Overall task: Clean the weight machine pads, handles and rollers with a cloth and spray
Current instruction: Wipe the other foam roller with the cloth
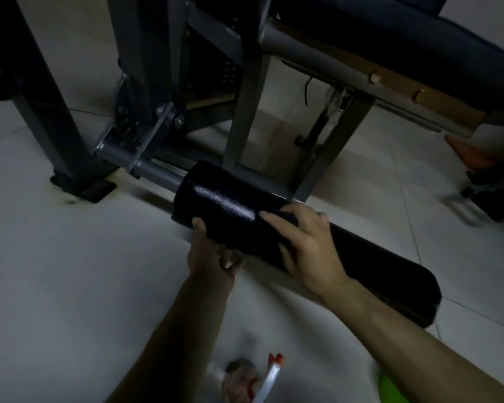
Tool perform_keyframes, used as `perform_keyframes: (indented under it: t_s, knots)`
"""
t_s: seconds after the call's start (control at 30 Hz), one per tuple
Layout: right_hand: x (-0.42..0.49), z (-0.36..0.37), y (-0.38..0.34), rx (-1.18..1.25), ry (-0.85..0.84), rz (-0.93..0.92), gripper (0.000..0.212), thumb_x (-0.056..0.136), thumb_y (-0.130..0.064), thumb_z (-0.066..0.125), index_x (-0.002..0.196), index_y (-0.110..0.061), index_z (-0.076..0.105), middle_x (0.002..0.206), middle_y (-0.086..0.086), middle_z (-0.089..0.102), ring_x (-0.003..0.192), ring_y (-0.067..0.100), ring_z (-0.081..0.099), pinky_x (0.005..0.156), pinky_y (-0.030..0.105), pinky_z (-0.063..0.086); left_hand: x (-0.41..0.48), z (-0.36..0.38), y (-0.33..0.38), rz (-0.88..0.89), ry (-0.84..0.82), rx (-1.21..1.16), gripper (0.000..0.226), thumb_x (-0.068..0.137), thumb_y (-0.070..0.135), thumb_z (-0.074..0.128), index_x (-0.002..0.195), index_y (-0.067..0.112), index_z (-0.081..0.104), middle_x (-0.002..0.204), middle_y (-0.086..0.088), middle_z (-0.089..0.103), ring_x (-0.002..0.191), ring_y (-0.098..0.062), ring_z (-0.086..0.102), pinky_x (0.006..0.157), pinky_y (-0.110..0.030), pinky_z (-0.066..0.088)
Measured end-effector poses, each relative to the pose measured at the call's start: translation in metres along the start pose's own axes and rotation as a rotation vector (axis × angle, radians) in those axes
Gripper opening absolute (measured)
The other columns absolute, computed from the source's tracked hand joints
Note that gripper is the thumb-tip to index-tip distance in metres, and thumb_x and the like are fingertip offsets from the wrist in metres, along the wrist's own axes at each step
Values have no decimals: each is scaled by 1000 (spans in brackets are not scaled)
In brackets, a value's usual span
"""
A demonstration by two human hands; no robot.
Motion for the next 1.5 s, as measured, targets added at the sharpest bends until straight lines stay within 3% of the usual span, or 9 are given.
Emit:
perform_keyframes:
  t_s: [0.07, 0.27, 0.43, 0.63, 0.77, 0.97, 1.07, 1.23, 1.5]
  knots:
    - [-17, -9, 11, 39, 33, 79, 67, 74, -5, 67, 139, -20, 65, 127, 13, 56, 114, 33, 56, 87, 37, 34, -4, -1, 3, -20, 8, -52, 51, 99, 64, 50, 112, 17, 64, 125, -16, 65, 118, -36, 61, 102, -62, 50]
    - [50, 35, -42, 94, 20, 22, 59, 77, -15, 60, 135, -19, 67, 125, 16, 57, 113, 32, 52, 86, 37, 32, -24, 13, 4, -111, -102, -98, 53, 103, 56, 44, 129, 12, 57, 121, -22, 63, 108, -40, 60, 107, -58, 43]
    - [127, 72, -103, 109, -60, -79, 58, 76, -3, 74, 132, -18, 70, 117, 18, 59, 103, 39, 55, 78, 36, 23, -21, 16, 11, -117, -141, -59, 48, 109, 41, 37, 148, 17, 51, 144, -29, 49, 122, -52, 54, 81, -43, 59]
    - [70, 34, -48, 46, -66, -24, 63, 75, -10, 64, 138, -22, 65, 126, 13, 58, 114, 35, 55, 86, 40, 34, -10, 3, 6, -90, -19, -11, 57, 95, 58, 60, 135, 18, 58, 126, -18, 67, 115, -38, 64, 100, -63, 50]
    - [25, 14, -16, 57, -21, 55, 65, 75, -10, 59, 139, -22, 64, 127, 12, 56, 116, 29, 52, 88, 33, 28, -11, 3, 8, -66, 3, -8, 43, 94, 53, 65, 112, 14, 62, 113, -16, 69, 104, -34, 66, 100, -60, 52]
    - [97, 61, -79, 108, -49, -67, 62, 75, -6, 68, 136, -19, 67, 123, 17, 58, 112, 34, 53, 85, 31, 22, -7, 0, 5, -101, -20, 10, 48, 99, 45, 59, 136, 13, 59, 133, -23, 64, 123, -43, 61, 96, -56, 54]
    - [120, 73, -101, 91, -105, -117, 52, 83, -10, 60, 133, -18, 68, 119, 19, 59, 105, 39, 56, 81, 36, 25, -3, -7, 9, -46, 34, 31, 35, 101, 32, 59, 128, 11, 66, 123, -28, 65, 105, -34, 64, 81, -51, 61]
    - [64, 37, -56, 20, -140, -143, 52, 85, -20, 53, 136, -24, 66, 125, 14, 58, 106, 33, 55, 81, 35, 26, -4, -10, 5, -42, 51, 45, 24, 97, 37, 67, 108, 16, 63, 101, -13, 69, 107, -32, 65, 104, -58, 50]
    - [27, 21, -25, 35, 17, 30, 66, 70, -11, 67, 135, -20, 67, 126, 15, 57, 114, 31, 52, 86, 36, 30, -12, -8, 8, 1, 86, 89, 18, 95, 32, 70, 99, 17, 62, 102, -11, 70, 101, -27, 65, 101, -54, 52]
Point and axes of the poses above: each hand's wrist, its own x-axis towards the middle knuckle, its own z-axis out of the palm, y = z × x, the point moved 9 cm from there along x, towards the middle knuckle
